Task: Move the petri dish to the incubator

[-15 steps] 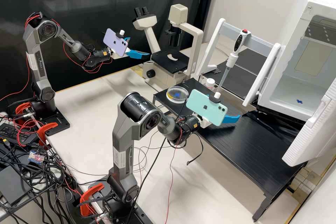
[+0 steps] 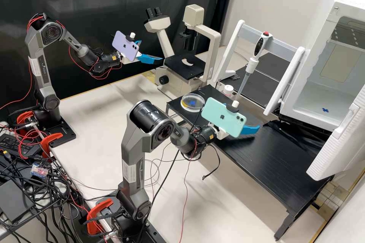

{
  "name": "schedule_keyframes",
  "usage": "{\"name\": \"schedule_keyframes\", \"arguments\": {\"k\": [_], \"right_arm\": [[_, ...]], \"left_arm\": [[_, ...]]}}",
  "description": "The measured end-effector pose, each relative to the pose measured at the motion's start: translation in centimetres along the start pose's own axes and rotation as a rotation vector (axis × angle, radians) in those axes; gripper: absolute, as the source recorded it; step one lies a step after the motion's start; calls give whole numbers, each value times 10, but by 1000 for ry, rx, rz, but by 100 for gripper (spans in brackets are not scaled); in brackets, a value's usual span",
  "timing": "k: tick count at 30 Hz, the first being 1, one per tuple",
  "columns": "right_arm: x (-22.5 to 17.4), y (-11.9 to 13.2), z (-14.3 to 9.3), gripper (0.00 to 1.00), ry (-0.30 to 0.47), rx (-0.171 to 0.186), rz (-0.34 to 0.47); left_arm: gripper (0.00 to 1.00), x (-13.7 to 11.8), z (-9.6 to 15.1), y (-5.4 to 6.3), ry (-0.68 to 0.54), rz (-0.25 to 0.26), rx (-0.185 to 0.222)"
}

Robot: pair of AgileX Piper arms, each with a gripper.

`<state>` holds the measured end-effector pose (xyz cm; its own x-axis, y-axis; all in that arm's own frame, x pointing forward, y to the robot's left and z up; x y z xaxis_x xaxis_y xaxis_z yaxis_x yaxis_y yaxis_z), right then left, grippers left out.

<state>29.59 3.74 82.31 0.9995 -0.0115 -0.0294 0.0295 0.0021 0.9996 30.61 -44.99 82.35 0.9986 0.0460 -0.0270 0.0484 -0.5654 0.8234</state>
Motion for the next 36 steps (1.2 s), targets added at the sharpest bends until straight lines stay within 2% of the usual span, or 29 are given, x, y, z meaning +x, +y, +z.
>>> {"name": "schedule_keyframes", "arguments": {"k": [6, 8, 12, 15, 17, 21, 24, 36], "right_arm": [[-23, -5, -14, 100, 59, 32, -27], [-34, -10, -22, 100, 109, 13, -55], [-50, -22, -40, 100, 208, 9, -83], [-62, -33, -54, 100, 288, -28, -117], [-66, -39, -60, 100, 314, -34, -127], [-74, -56, -68, 100, 353, -80, -174], [-74, -64, -69, 100, 355, -99, -198], [-65, -85, -56, 100, 294, -111, -279]], "left_arm": [[100, 0, 0, 0, 0, 0, 0], [100, 0, 0, 0, 0, 0, 0], [100, 0, 0, 0, 0, 0, 0], [100, 0, 0, 0, 0, 0, 0], [100, 0, 0, 0, 0, 0, 0], [100, 0, 0, 0, 0, 0, 0], [100, 0, 0, 0, 0, 0, 0], [100, 0, 0, 0, 0, 0, 0]]}}
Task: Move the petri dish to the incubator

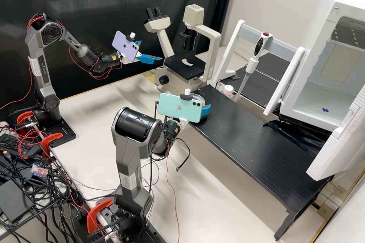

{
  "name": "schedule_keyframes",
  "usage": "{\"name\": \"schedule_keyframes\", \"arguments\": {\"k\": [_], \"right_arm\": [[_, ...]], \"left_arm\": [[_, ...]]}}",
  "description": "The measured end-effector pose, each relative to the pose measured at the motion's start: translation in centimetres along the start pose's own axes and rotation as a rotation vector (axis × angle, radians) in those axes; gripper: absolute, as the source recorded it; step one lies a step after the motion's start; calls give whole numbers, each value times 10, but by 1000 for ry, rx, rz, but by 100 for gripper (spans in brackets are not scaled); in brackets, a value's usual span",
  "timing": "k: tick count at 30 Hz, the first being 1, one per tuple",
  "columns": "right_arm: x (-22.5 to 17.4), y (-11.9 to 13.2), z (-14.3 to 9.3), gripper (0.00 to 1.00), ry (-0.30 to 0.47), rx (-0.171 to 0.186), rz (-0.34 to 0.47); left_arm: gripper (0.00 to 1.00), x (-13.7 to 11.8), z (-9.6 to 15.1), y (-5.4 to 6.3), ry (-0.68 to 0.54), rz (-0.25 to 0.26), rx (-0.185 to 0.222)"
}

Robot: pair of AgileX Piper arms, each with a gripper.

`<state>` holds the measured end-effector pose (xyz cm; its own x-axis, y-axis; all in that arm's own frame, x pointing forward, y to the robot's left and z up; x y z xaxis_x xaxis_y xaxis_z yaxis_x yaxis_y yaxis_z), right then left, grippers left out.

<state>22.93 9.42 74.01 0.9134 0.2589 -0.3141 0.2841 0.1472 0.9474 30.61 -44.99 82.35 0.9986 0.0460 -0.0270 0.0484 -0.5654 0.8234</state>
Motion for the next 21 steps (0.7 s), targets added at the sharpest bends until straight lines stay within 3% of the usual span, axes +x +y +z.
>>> {"name": "schedule_keyframes", "arguments": {"k": [5, 6, 15, 21], "right_arm": [[5, -3, 2, 100, 6, 59, -26], [7, -3, 2, 0, 11, 65, -30], [8, -1, 7, 0, 27, 106, -56], [9, 1, 6, 0, 33, 111, -49]], "left_arm": [[100, 0, 0, 0, 0, 0, 0], [100, 0, 0, 0, 0, 0, 0], [100, 0, 0, 0, 0, 0, 0], [100, 0, 0, 0, 0, 0, 0]]}}
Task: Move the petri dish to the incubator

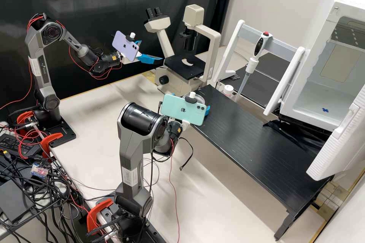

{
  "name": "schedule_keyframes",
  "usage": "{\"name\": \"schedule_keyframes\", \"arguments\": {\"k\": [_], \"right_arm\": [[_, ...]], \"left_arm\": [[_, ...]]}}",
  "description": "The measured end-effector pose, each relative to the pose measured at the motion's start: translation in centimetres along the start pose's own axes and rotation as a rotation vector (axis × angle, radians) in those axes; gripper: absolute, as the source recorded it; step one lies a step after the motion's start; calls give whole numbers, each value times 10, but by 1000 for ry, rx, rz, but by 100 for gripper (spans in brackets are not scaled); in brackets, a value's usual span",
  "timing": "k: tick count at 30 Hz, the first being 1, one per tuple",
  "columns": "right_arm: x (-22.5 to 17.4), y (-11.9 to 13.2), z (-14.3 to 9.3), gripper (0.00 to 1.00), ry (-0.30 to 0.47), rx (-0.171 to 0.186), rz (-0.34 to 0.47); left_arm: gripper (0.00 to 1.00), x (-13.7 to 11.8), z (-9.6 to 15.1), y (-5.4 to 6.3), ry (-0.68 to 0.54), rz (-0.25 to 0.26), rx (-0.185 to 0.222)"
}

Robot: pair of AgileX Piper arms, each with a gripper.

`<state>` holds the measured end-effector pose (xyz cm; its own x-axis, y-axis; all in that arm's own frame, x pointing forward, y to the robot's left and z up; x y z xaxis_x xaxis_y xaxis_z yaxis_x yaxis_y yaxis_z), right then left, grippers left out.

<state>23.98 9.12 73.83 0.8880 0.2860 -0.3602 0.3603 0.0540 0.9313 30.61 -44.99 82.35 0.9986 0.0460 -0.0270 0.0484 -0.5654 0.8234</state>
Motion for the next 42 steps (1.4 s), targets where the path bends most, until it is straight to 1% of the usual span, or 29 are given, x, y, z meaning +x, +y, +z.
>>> {"name": "schedule_keyframes", "arguments": {"k": [17, 22, 30, 36, 42], "right_arm": [[0, 0, 0, 0, -4, -2, 5], [0, 1, 1, 0, -13, -14, 15], [0, 2, 1, 0, -15, -20, 19], [-1, 3, 0, 0, -13, -44, 22], [-4, 8, 0, 0, -31, -47, 27]], "left_arm": [[100, 0, 0, 0, 0, 0, 0], [100, 0, 0, 0, 0, 0, 0], [100, 0, 0, 0, 0, 0, 0], [100, 0, 0, 0, 0, 0, 0], [100, 0, 0, 0, 0, 0, 0]]}}
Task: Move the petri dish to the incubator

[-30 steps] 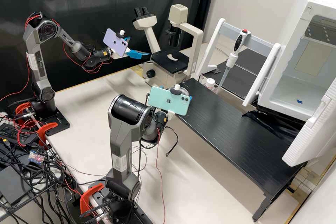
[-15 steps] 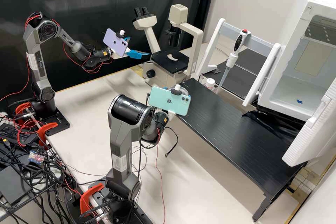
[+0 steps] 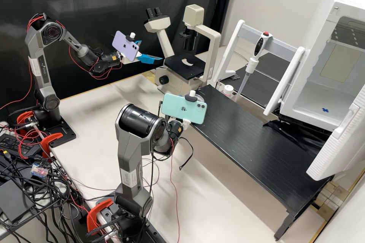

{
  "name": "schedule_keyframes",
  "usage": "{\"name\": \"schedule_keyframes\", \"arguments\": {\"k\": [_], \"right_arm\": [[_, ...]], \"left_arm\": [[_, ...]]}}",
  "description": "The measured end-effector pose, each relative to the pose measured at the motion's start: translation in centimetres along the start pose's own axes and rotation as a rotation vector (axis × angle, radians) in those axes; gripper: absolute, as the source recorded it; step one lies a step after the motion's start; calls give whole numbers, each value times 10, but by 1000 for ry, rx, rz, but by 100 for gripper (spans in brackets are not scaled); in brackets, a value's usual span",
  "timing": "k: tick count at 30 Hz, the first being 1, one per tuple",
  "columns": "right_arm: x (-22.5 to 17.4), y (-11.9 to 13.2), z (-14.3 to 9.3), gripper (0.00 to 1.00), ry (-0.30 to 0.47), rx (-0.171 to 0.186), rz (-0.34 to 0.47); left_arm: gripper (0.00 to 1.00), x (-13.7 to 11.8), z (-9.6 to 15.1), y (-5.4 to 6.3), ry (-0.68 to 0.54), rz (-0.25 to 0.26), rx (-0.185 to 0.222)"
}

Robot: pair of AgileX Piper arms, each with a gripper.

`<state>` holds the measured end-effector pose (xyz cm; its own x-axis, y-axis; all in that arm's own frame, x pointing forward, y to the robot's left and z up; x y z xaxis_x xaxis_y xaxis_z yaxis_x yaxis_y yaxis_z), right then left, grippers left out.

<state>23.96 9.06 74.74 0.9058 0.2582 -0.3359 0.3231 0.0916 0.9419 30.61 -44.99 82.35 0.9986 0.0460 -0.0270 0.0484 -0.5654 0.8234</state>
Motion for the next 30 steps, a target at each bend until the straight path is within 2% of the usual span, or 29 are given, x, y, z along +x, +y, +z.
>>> {"name": "schedule_keyframes", "arguments": {"k": [7, 15, 20, 22, 30], "right_arm": [[-10, 28, 10, 0, -22, -38, 67], [-29, 76, 38, 0, -62, 11, 210], [-34, 112, 60, 0, -89, 19, 323], [-34, 127, 71, 0, -112, 34, 365], [-24, 187, 105, 0, -195, 43, 487]], "left_arm": [[100, 0, 0, 0, 0, 0, 0], [100, 0, 0, 0, 0, 0, 0], [100, 0, 0, 0, 0, 0, 0], [100, 0, 0, 0, 0, 0, 0], [100, 0, 0, 0, 0, 0, 0]]}}
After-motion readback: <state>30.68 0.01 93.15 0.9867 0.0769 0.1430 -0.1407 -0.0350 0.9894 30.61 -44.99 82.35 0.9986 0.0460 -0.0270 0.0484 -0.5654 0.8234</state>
